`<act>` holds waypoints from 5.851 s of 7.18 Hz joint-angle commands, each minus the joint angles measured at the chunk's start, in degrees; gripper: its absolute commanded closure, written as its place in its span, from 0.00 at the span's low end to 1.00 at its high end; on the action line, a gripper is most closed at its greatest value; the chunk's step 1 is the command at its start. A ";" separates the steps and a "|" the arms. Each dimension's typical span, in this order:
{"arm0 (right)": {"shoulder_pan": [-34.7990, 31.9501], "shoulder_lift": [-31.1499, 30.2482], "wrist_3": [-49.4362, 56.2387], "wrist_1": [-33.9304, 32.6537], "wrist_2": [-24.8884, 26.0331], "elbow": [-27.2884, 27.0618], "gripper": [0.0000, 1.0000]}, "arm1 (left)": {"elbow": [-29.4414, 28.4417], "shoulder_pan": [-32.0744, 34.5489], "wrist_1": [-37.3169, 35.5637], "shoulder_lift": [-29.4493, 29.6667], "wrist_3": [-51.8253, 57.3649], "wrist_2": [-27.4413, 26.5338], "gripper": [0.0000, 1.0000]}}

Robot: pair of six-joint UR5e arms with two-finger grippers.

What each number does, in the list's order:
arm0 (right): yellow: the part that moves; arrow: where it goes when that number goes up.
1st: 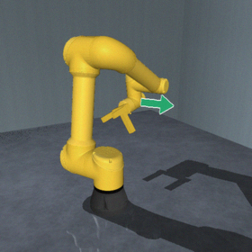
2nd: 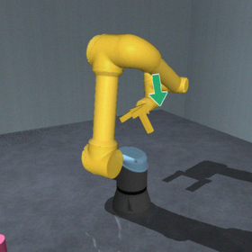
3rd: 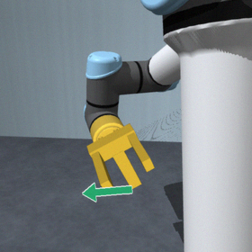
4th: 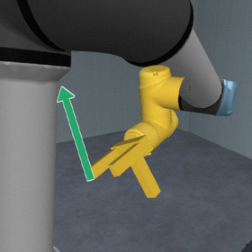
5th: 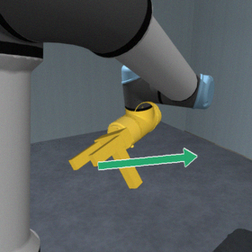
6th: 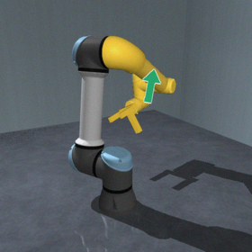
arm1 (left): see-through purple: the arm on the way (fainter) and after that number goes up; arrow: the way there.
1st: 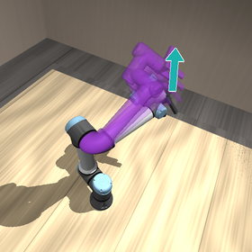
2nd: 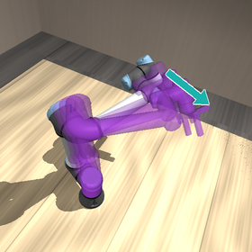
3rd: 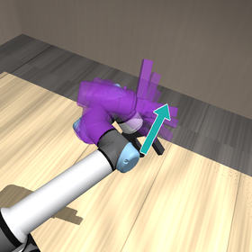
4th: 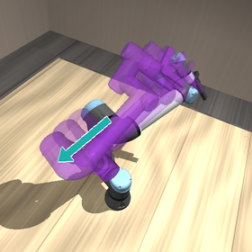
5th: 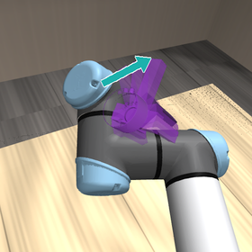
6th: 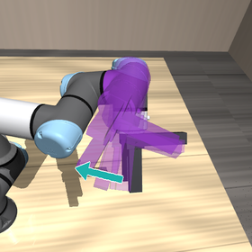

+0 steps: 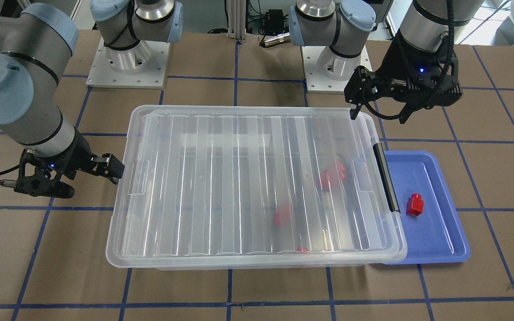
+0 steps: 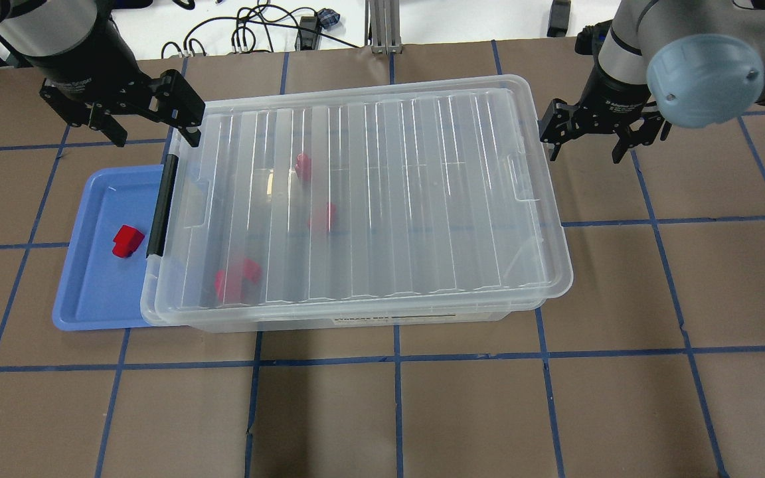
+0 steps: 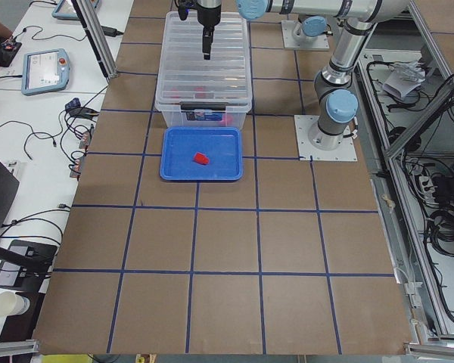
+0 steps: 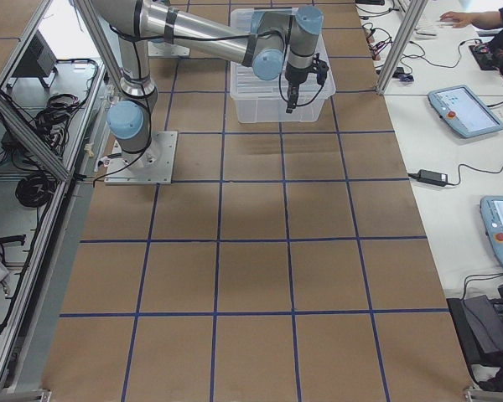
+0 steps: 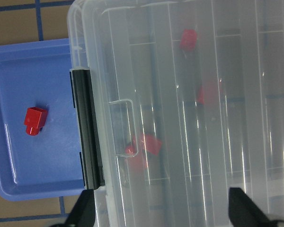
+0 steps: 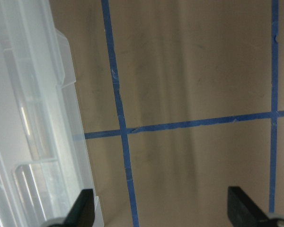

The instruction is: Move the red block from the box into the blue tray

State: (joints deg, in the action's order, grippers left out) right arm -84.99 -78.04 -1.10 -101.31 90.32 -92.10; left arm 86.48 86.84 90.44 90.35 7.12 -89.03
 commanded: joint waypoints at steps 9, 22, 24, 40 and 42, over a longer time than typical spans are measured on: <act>-6.06 -10.38 -8.22 14.91 -0.32 3.76 0.00 | -0.17 0.18 -0.09 0.70 0.00 -0.09 0.00; -4.75 -13.28 -7.95 14.82 -0.24 2.98 0.00 | -0.17 0.18 -0.09 0.70 0.00 -0.09 0.00; -4.57 -13.46 -7.86 14.91 -0.15 2.98 0.00 | -0.17 0.18 -0.09 0.70 0.00 -0.09 0.00; -4.74 -13.81 -7.34 15.09 -0.06 2.54 0.00 | 0.00 -0.09 -0.35 0.36 -0.09 0.09 0.00; -4.66 -13.72 -7.34 15.09 0.03 2.54 0.00 | -0.26 -0.26 -0.53 0.88 -0.18 0.00 0.00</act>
State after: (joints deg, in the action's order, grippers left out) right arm -89.71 -91.78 -8.44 -86.22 90.32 -89.56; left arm 86.24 86.73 90.03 91.26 6.88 -89.01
